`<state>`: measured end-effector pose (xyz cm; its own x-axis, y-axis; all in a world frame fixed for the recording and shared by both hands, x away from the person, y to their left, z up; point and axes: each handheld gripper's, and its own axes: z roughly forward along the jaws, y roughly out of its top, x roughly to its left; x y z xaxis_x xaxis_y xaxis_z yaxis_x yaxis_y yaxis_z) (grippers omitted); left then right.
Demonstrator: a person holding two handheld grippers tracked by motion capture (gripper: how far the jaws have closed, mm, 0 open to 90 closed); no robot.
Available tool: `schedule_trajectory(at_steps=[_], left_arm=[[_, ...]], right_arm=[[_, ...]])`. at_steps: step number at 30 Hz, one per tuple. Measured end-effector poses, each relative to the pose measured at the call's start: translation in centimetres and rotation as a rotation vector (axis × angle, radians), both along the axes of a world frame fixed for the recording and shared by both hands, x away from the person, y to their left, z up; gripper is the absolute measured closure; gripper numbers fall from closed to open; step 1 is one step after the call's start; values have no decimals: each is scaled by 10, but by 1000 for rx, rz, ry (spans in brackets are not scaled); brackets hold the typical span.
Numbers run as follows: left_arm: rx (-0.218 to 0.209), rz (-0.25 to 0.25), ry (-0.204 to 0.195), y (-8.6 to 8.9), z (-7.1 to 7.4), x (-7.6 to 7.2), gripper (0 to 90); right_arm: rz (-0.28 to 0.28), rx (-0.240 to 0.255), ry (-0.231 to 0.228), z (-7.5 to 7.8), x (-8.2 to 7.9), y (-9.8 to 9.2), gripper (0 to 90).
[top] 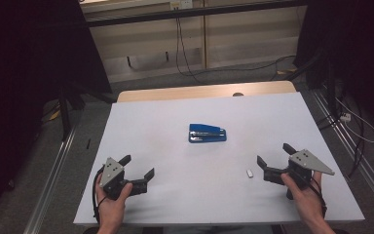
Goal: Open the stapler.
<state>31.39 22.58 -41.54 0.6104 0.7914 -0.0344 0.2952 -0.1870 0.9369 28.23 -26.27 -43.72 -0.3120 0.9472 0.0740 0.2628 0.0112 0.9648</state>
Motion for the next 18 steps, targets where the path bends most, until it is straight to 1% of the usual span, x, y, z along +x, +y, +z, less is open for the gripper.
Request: schedule_trajectory(at_steps=[2,4,6,7,8,12,13,14,16,17,18], left_arm=[[1,6,9,1,0,-1,30],[-4,-5,18,2,0,-1,45],[1,-4,16,2,0,-3,44],[0,-7,16,2,0,-3,44],[0,-14,19,2,0,-3,44],[3,-18,17,1,0,-3,45],[10,-22,17,0,0,-2,46],[9,-24,17,-1,-1,-2,46],[17,-44,29,-2,0,-2,48],[7,-53,32,-2,1,-2,52],[-4,-50,29,-3,2,-3,52]], right_arm=[[10,7,1,0,1,2,5],[22,5,0,1,2,5,5],[50,6,-18,3,2,8,2],[50,6,-18,3,2,8,2],[60,0,-21,4,3,9,4],[90,0,-28,5,5,13,5],[99,-6,-28,5,6,13,7],[100,1,-27,5,7,14,7],[110,-8,-28,6,9,16,28],[115,-11,-30,6,10,17,36],[123,-16,-30,5,11,18,32]])
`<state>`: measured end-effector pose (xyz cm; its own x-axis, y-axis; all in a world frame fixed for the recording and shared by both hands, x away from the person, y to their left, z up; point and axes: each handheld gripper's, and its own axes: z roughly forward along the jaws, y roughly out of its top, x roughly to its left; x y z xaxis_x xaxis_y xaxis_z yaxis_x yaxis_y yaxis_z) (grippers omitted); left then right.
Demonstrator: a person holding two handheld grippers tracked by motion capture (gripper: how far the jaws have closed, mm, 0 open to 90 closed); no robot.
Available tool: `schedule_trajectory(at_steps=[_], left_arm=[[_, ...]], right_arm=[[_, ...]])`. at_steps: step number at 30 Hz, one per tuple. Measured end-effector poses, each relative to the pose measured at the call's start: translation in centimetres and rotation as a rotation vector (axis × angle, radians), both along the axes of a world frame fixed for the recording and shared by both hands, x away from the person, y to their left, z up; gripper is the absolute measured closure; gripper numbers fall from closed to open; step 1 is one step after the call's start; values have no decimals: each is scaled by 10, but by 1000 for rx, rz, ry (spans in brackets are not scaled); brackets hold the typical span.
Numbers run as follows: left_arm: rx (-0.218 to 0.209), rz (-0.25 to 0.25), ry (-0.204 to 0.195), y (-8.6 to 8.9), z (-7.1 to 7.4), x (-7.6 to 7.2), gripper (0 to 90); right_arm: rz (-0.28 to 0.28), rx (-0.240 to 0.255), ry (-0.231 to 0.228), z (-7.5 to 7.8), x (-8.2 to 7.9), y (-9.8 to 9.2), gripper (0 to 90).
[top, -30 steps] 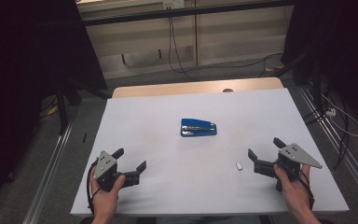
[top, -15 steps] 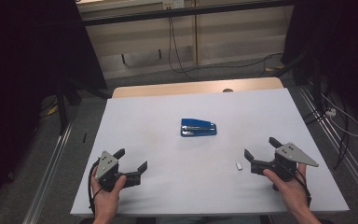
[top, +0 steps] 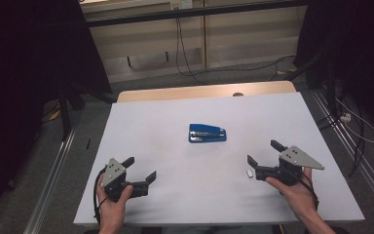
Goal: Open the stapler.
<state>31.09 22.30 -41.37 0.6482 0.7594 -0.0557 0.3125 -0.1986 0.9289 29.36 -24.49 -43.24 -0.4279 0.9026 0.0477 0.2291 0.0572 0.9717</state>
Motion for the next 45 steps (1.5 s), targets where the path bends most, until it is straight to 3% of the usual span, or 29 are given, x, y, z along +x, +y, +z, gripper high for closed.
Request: schedule_trajectory(at_steps=[2,6,9,17,22,27,29,31,34,38,42,45], left_arm=[[7,12,-12,-1,1,-1,52],[9,-34,7,-5,1,2,72],[31,-43,-14,-11,2,3,76],[12,-105,13,-25,1,12,67],[3,-101,20,-32,1,19,68],[19,-111,10,-39,1,26,73],[29,-84,-1,-43,3,29,73],[36,-80,18,-48,5,32,72],[58,-94,14,-54,7,36,72],[55,-91,3,-60,7,42,56],[18,-99,21,-62,5,50,44],[33,-105,11,-66,5,55,44]], right_arm=[[13,-15,13,-3,2,2,30],[26,-24,15,-2,6,6,31],[47,-23,12,-2,11,11,40],[67,-11,2,4,17,19,45],[81,-13,-5,7,24,28,51],[103,-13,-8,9,31,37,57],[108,-12,-8,9,33,40,57],[113,-12,-6,9,35,43,58],[120,-24,-11,9,39,48,53],[144,-41,-9,9,44,54,38],[147,-36,0,6,50,60,57],[134,-24,4,6,54,60,107]])
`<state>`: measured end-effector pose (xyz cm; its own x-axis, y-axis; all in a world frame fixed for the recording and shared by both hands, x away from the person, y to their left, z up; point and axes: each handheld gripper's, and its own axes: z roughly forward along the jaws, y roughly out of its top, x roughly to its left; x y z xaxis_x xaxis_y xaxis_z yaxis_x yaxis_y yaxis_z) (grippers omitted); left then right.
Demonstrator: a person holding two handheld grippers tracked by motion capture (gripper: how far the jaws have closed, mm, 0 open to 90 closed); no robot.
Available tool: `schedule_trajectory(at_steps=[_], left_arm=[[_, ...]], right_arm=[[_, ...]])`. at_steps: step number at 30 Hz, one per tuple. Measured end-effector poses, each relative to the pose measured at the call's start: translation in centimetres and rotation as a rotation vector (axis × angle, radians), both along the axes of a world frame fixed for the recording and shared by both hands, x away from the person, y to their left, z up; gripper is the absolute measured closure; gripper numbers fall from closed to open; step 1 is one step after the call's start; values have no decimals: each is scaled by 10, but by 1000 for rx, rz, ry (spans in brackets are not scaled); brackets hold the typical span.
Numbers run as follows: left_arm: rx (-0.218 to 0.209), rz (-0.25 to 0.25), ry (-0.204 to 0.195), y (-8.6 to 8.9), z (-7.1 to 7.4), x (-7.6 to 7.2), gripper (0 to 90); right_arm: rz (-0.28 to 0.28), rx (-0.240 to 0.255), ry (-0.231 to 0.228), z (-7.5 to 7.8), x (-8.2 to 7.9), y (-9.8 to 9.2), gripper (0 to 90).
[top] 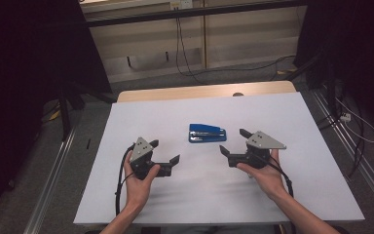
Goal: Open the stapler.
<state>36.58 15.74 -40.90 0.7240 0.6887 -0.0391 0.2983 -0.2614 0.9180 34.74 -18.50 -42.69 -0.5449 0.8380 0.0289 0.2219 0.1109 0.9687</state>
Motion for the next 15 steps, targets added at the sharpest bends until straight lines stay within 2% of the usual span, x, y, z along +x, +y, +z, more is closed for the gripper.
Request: schedule_trajectory(at_steps=[4,12,13,15], left_arm=[[-3,-7,-1,-5,0,7,44],[16,-31,-10,-18,0,23,44],[22,-30,-13,-19,0,26,44],[38,3,-24,-21,-1,31,56]], right_arm=[[-15,8,-11,2,6,-2,148],[12,-6,-26,4,14,6,236],[17,-9,-27,4,15,8,247],[44,-9,-16,3,18,11,298]])
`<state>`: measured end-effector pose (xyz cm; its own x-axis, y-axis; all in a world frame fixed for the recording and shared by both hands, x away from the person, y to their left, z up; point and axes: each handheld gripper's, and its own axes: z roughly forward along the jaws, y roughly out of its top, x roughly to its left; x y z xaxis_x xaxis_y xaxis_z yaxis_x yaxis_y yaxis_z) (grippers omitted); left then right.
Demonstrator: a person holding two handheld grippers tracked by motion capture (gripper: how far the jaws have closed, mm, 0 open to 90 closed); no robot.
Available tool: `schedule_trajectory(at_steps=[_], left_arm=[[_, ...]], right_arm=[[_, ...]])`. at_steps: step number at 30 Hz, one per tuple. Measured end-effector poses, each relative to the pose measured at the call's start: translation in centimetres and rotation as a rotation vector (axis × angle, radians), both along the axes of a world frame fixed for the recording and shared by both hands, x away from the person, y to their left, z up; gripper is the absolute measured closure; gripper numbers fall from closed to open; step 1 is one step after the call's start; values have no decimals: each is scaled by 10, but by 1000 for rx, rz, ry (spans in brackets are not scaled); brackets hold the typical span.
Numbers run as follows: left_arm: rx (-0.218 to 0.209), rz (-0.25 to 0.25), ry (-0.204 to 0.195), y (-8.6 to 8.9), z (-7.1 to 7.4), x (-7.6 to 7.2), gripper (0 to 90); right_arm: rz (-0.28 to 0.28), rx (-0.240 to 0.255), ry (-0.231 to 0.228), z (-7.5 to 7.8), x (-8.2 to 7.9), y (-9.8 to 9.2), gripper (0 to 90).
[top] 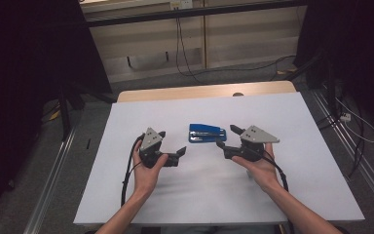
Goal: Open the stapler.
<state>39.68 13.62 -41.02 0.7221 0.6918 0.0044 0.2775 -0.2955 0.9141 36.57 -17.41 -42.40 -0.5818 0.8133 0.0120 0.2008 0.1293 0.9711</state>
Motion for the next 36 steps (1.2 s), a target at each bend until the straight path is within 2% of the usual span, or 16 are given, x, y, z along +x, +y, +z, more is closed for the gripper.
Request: schedule_trajectory(at_steps=[3,5,8,9,11,12,14,17,21,23,25,28,31,32,33,36], left_arm=[[-16,-5,21,-1,-3,8,48],[-32,-13,22,-3,-3,11,42],[-16,-19,2,-7,-3,16,41],[-20,-22,-3,-8,-3,18,44],[-22,-36,23,-13,-3,23,44],[-18,-40,19,-15,-3,25,44],[-17,-58,8,-18,-3,29,44],[-20,-52,13,-21,-7,33,44],[15,-43,19,-22,-10,33,44],[-8,-39,39,-19,-11,32,29],[1,-43,48,-18,-12,33,29],[-1,-16,58,-17,-14,35,38],[34,8,55,-15,-15,37,104],[31,3,69,-14,-16,37,137],[34,-7,74,-14,-16,38,222],[21,-10,85,-14,-17,39,383]], right_arm=[[15,5,14,-4,2,3,349],[41,-28,32,-7,4,5,395],[62,-29,36,-9,5,8,510],[68,-35,32,-9,5,10,523],[85,-43,34,-10,7,12,556],[100,-45,29,-10,8,14,604],[109,-35,33,-9,10,15,655],[117,-25,49,-8,15,18,723],[123,10,86,-9,21,19,814],[128,11,93,-11,22,21,889],[125,6,106,-13,23,21,900],[127,-2,112,-14,23,22,900],[130,-4,110,-13,23,22,900],[130,-7,111,-13,23,23,900],[129,-8,110,-14,24,23,900],[131,-15,112,-15,25,23,900]])
